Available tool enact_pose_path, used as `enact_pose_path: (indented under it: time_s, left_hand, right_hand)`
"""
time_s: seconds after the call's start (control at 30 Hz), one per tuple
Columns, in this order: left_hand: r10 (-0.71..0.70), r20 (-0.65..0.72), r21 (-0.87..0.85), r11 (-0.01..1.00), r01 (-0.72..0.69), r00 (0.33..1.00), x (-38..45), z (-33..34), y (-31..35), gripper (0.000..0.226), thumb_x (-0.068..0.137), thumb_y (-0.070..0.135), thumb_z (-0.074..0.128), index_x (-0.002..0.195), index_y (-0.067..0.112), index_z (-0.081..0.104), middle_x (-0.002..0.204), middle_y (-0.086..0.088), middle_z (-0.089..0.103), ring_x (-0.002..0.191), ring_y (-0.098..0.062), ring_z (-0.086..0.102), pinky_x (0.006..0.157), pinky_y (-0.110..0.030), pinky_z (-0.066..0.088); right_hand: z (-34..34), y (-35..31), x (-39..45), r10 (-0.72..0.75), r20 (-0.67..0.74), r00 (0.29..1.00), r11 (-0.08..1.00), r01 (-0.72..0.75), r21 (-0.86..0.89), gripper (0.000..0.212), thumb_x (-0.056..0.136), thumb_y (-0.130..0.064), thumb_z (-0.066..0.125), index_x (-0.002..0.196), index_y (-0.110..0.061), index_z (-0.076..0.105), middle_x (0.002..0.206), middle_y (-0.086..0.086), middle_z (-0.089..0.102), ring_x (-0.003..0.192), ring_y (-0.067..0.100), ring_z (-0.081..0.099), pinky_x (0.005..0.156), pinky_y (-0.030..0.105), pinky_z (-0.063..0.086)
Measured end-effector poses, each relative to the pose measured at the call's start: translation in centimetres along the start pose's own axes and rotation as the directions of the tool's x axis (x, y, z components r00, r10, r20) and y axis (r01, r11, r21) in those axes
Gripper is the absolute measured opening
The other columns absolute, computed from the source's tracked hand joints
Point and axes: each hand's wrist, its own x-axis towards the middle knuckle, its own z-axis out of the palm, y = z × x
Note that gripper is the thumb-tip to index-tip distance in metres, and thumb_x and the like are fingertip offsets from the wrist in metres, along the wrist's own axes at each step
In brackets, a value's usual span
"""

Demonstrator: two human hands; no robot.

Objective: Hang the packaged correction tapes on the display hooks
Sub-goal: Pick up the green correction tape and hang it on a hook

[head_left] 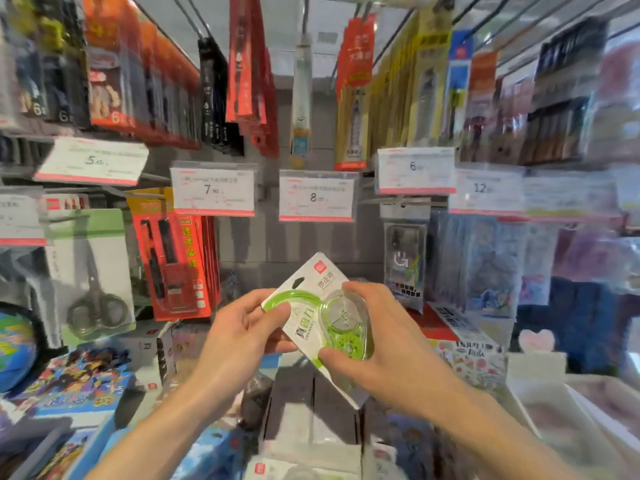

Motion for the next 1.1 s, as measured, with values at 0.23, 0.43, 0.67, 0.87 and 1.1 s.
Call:
enact_pose_path:
  time_s: [0.23, 0.43, 0.67, 0.87, 1.1]
  left_hand:
    - [0.051, 0.015, 0.082, 0.995, -0.052, 0.999, -1.4, 8.9, 1.5, 0.016, 0.096, 0.002, 0.06, 0.108, 0.008, 0.069, 0.093, -0.024, 0.075, 0.071, -0.026, 0.063, 0.06, -0.026, 0.06]
    - [0.063, 0.075, 0.143, 0.987, -0.073, 0.995, -1.9, 11.7, 3.9, 0.017, 0.099, 0.006, 0.058, 0.111, 0.009, 0.069, 0.097, -0.019, 0.077, 0.072, -0.018, 0.07, 0.06, -0.028, 0.059]
    - [0.468, 0.119, 0.693, 0.593, -0.411, 0.876, -0.9, 10.2, 7.1, 0.023, 0.095, 0.026, 0.066, 0.118, 0.029, 0.064, 0.101, 0.015, 0.072, 0.081, -0.006, 0.069, 0.076, -0.03, 0.057]
    - [0.653, 0.471, 0.846, -0.143, -0.514, 0.594, 2.7, 8.3, 11.4, 0.046, 0.092, 0.032, 0.067, 0.134, 0.017, 0.054, 0.137, -0.002, 0.052, 0.111, -0.019, 0.06, 0.066, -0.043, 0.061]
    - [0.588, 0.606, 0.783, -0.321, -0.534, 0.535, 5.5, 8.4, 13.5, 0.037, 0.096, 0.035, 0.062, 0.13, 0.022, 0.058, 0.139, 0.006, 0.058, 0.116, -0.018, 0.057, 0.062, -0.04, 0.06]
  right_hand:
    - [-6.1, 5.4, -4.4, 0.051, -0.085, 0.995, 0.994, -0.043, 0.097, 0.092, 0.063, -0.069, 0.072, 0.138, -0.042, 0.025, 0.132, -0.021, 0.041, 0.122, 0.0, 0.044, 0.102, 0.022, 0.041]
    - [-8.3, 6.5, -6.4, 0.046, -0.055, 0.997, 0.965, -0.03, 0.26, 0.093, 0.064, -0.059, 0.08, 0.136, -0.048, 0.021, 0.135, -0.026, 0.034, 0.123, -0.014, 0.04, 0.09, -0.001, 0.035]
    - [-8.6, 5.5, -5.6, 0.14, -0.14, 0.98, 0.962, -0.102, 0.254, 0.089, 0.074, -0.052, 0.078, 0.137, -0.048, 0.016, 0.13, -0.027, 0.026, 0.123, -0.008, 0.035, 0.093, 0.006, 0.033]
    - [-7.6, 4.1, -4.5, 0.206, -0.23, 0.951, 0.96, -0.151, 0.236, 0.093, 0.074, -0.055, 0.077, 0.144, -0.036, 0.019, 0.136, -0.018, 0.028, 0.132, 0.007, 0.036, 0.105, 0.03, 0.039]
    - [-7.0, 3.2, -3.9, 0.195, -0.281, 0.94, 0.968, -0.139, 0.208, 0.093, 0.076, -0.055, 0.076, 0.145, -0.036, 0.018, 0.139, -0.018, 0.026, 0.132, 0.008, 0.034, 0.101, 0.027, 0.037]
